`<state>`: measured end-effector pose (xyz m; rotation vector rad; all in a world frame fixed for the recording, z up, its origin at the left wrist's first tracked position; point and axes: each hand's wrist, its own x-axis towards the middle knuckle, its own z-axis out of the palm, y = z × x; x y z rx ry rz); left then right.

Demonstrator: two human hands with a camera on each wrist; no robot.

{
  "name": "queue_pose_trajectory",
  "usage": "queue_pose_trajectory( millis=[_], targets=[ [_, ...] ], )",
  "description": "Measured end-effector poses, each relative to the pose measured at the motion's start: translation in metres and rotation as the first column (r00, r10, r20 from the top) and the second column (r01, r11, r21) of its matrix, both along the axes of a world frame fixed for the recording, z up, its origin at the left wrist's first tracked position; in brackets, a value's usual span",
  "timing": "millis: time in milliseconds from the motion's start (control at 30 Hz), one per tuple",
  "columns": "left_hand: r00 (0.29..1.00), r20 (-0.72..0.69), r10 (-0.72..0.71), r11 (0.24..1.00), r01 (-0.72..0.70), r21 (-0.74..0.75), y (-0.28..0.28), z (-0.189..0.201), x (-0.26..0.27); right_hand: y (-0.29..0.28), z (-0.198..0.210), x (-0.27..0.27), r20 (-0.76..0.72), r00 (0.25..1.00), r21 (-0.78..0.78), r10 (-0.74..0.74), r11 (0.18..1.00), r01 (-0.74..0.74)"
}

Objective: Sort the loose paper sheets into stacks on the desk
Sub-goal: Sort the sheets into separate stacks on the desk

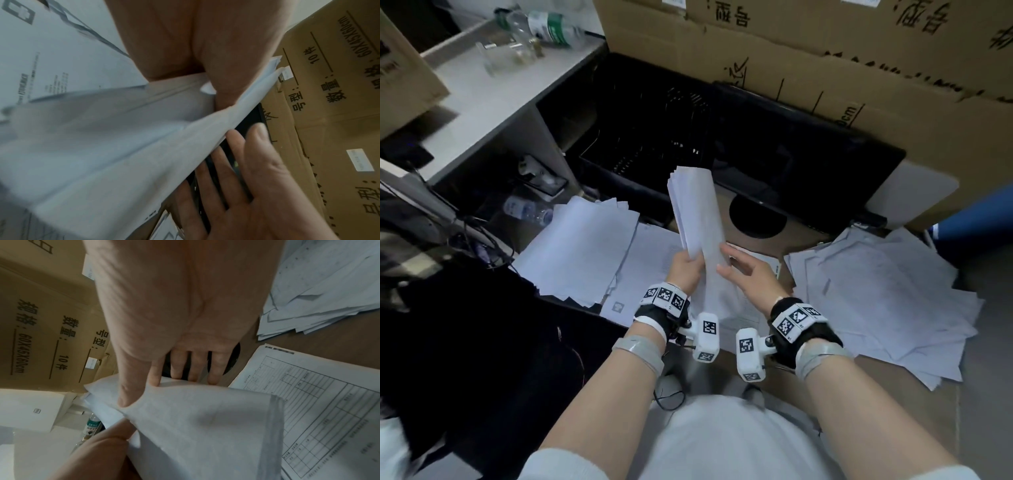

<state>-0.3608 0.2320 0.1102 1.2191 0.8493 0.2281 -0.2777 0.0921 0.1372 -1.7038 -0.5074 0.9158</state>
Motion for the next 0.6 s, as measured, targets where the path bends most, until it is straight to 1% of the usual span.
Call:
queue_pose_trajectory(
  millis=[133,200,300,433,533,600],
  targets=[
    [0.999,0.034,0.008,0.999,-0.007,-0.032,-0.011,0.011,0.002,-0.008,0.004,0.006,0.072,0.994,-0.045,0.081,0.996,-0.078],
    [0.999,0.048,0.009,1.000,-0.008,-0.023,-0.018,0.018,0.002,-0.010,0.005,0.012,0.103,0.988,-0.056,0.115,0.992,-0.110],
    [0.999,0.051,0.008,1.000,-0.009,0.027,-0.032,0.024,0.001,-0.018,0.008,0.017,0.103,0.983,-0.054,0.152,0.988,-0.147],
    [0.996,0.028,0.090,0.993,-0.092,0.077,-0.053,0.023,0.000,-0.032,0.006,0.025,0.065,0.983,0.005,0.171,0.985,-0.171],
    [0.989,0.006,0.149,0.980,-0.148,0.130,-0.067,0.026,-0.001,-0.041,0.002,0.026,0.099,0.971,-0.013,0.216,0.976,-0.215],
    [0.985,-0.038,0.169,0.972,-0.160,0.173,-0.072,0.027,-0.001,-0.043,-0.002,0.024,0.109,0.973,-0.026,0.203,0.979,-0.202]
  ],
)
